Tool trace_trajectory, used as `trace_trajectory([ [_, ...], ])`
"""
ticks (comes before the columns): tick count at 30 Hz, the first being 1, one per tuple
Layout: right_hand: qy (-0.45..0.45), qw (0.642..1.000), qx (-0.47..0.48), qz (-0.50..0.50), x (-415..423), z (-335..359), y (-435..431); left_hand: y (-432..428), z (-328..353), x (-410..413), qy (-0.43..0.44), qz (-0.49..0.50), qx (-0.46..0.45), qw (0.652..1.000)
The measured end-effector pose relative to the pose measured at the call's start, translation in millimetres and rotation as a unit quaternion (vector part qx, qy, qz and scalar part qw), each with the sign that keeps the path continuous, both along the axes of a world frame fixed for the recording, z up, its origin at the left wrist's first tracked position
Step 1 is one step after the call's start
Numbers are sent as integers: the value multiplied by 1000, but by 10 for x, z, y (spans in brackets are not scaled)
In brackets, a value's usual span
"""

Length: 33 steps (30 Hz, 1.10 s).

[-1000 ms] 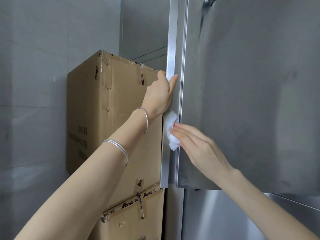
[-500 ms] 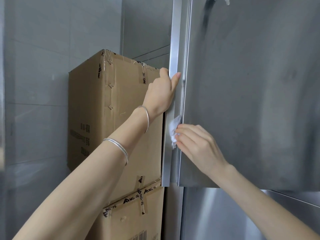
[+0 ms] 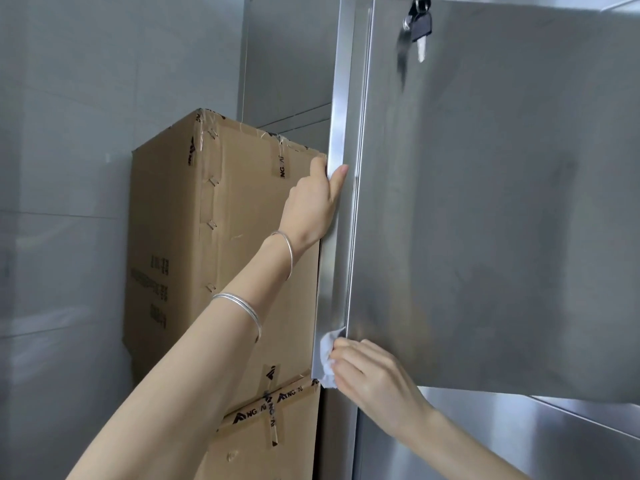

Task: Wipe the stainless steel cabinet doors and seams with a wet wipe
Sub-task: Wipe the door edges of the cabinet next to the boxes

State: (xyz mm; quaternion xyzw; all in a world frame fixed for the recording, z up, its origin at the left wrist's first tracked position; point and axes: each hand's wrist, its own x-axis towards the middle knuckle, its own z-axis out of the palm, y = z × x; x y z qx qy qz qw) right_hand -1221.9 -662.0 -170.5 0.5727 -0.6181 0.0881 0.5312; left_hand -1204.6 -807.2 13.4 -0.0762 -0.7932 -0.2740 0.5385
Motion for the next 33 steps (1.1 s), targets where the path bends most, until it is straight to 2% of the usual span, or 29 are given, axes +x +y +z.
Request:
trace_trajectory([
  [5, 16, 1000, 10, 15, -134, -127, -63, -23, -17, -198, -3, 0, 31, 1000],
  [10, -81, 995, -30, -39, -264, -444, 63, -58, -37, -466, 8, -22, 44, 999],
  [15, 20, 989, -146, -9, -273, 434, 215, -151, -47, -805, 31, -55, 41, 997],
  [18, 56, 975, -193, -97, -468, 946, 360, -175, -101, -970, 47, -88, 26, 995],
  [22, 90, 970, -153, -168, -741, 1187, 472, -225, -436, -1159, 22, -110, -34, 993],
  [25, 50, 967, -125, -216, -945, 1178, 499, -209, -814, -1319, 26, -81, -105, 991],
  [28, 0, 966, -122, -227, -1140, 1184, 510, -183, -1055, -1539, 20, -41, -117, 992],
  [33, 79, 961, -82, -253, -1555, 1133, 550, -78, -1278, -1960, -37, -6, -135, 990],
])
